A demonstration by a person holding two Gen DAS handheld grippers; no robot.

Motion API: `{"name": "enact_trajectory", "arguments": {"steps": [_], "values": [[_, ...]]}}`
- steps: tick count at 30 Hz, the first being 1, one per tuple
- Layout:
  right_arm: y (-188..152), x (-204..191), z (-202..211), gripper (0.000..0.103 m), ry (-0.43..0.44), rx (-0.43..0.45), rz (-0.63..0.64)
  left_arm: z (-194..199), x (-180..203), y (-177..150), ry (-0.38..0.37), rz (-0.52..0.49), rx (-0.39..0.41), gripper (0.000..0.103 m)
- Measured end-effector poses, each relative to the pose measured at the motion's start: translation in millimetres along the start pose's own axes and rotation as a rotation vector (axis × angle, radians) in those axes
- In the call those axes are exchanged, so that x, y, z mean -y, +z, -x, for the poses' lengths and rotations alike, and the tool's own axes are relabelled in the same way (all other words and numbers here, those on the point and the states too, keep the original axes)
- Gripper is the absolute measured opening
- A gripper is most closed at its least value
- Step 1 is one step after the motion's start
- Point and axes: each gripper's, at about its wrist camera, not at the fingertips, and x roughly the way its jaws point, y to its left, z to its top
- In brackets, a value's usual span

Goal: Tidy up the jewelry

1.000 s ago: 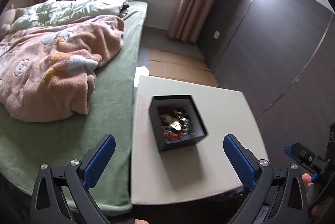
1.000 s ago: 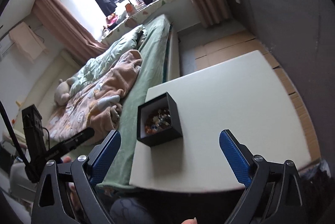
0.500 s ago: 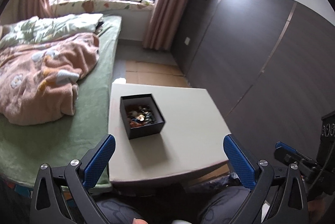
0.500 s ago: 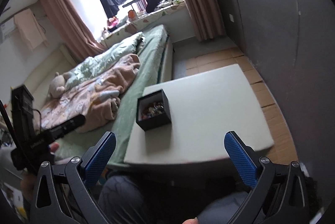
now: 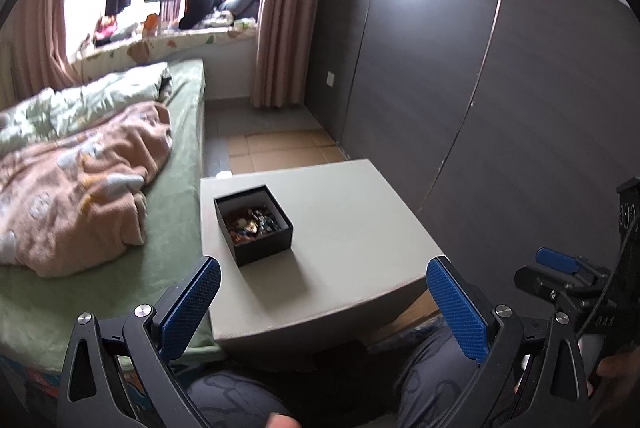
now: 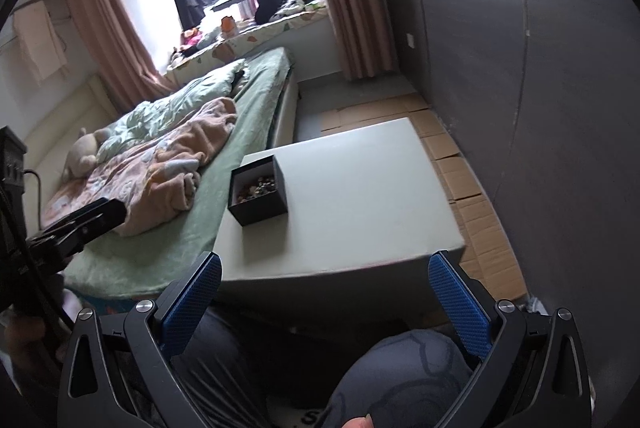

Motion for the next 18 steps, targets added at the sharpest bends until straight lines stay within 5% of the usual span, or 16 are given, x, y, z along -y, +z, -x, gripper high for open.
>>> {"name": "enact_trajectory", "arguments": {"steps": [18], "values": [[-7.5, 2.5, 29.7, 0.103, -0.039, 0.040, -0.035, 22.7, 5.3, -4.6, 0.031, -0.042, 0.026, 0.103]]}}
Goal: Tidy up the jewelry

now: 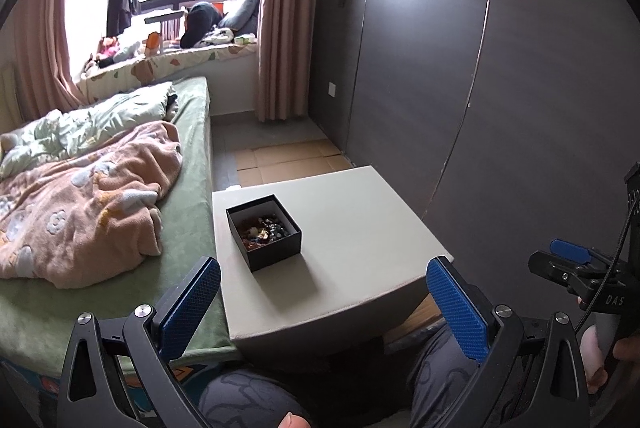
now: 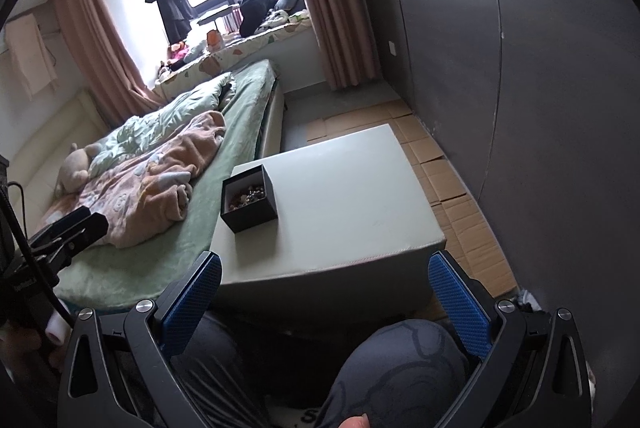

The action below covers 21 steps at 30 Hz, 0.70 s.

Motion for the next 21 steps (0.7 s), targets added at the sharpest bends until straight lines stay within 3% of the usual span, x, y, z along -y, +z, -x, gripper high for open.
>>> {"name": "enact_trajectory", "arguments": {"steps": [21], "values": [[-2.1, -1.0, 9.9, 0.103, -0.006, 0.009, -0.002, 5.0, 3.3, 0.2, -0.012, 0.004, 0.008, 0.103]]}}
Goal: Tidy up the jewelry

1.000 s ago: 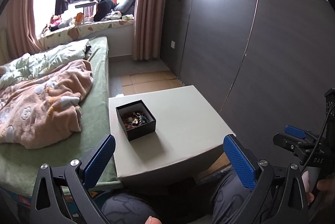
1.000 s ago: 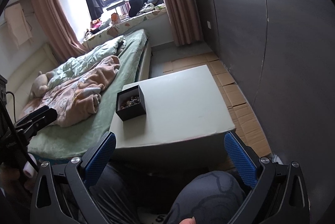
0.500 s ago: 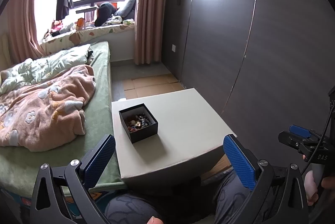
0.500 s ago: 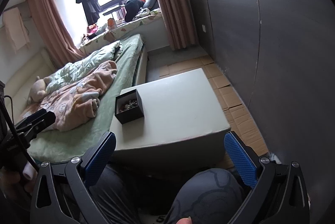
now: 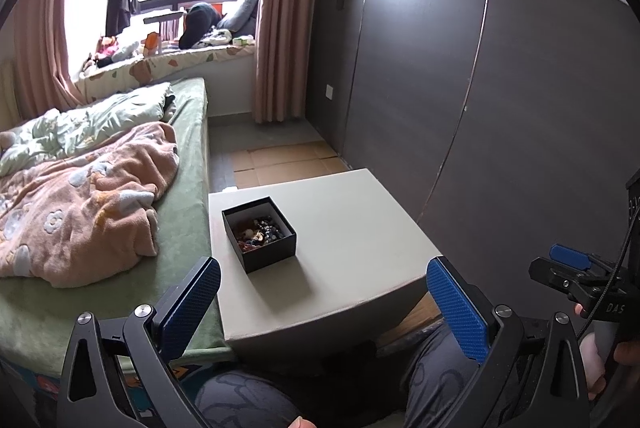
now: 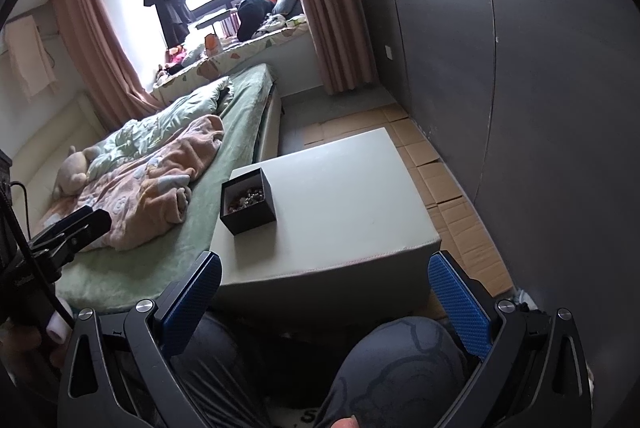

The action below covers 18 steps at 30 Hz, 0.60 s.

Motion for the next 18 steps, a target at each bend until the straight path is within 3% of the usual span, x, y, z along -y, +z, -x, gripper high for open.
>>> {"name": "enact_trajectory", "arguments": {"steps": [18], "values": [[-4.8, -0.5, 3.8, 0.103, 0.009, -0.004, -0.006, 3.8, 2.5, -2.2, 0.004, 0.010, 0.006, 0.103]]}}
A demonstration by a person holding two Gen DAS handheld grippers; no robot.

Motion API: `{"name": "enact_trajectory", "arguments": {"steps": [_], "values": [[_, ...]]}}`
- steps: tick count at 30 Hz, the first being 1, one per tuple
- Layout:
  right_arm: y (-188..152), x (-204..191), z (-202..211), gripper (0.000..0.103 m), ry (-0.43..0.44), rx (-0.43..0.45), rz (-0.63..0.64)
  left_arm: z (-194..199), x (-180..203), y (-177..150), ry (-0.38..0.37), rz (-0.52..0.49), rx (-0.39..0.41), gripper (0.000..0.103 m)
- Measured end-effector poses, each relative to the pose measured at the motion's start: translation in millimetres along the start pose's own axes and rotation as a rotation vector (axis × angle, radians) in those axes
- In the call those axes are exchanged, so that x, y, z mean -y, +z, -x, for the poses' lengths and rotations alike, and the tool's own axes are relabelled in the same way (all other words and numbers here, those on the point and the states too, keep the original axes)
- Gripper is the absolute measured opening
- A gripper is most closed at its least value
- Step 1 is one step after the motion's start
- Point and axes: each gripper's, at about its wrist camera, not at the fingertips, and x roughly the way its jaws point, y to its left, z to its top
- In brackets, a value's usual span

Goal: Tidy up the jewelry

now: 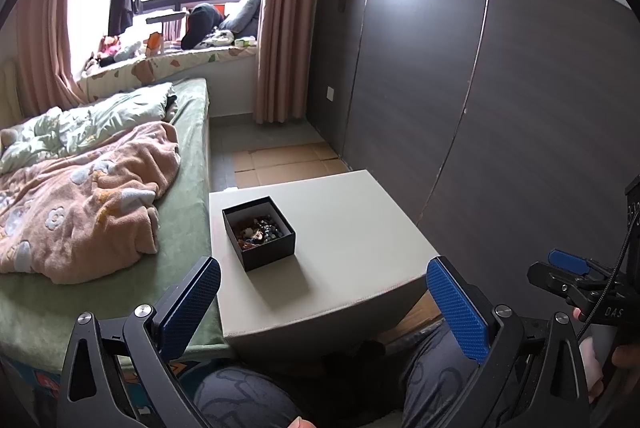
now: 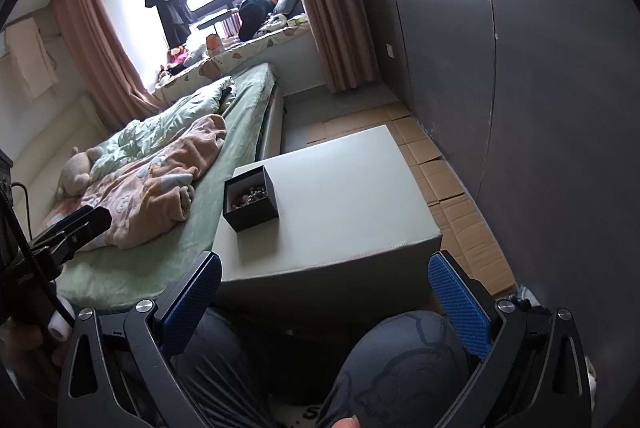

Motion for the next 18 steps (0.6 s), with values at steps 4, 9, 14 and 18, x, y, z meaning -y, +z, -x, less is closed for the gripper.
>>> {"name": "enact_trajectory", "arguments": {"steps": [4, 9, 14, 18], "values": [[-0.2, -0.4, 2.1, 0.103, 0.000, 0.002, 0.004, 1.1, -2.6, -1.7, 0.012, 0.006, 0.002, 0.103], [-0.9, -3.3, 3.1, 0.103, 0.004, 0.006, 0.010, 1.8, -5.3, -2.6, 0.018, 0.017, 0.002, 0.103], [-3.0, -3.3, -0.3, 0.103, 0.005, -0.002, 0.004, 3.7, -7.9, -3.9, 0.022, 0.020, 0.008, 0.103], [-3.9, -1.9, -1.8, 0.103, 0.003, -0.011, 0.000, 4.7, -9.3, -5.6, 0.028, 0.021, 0.013, 0.103]]}}
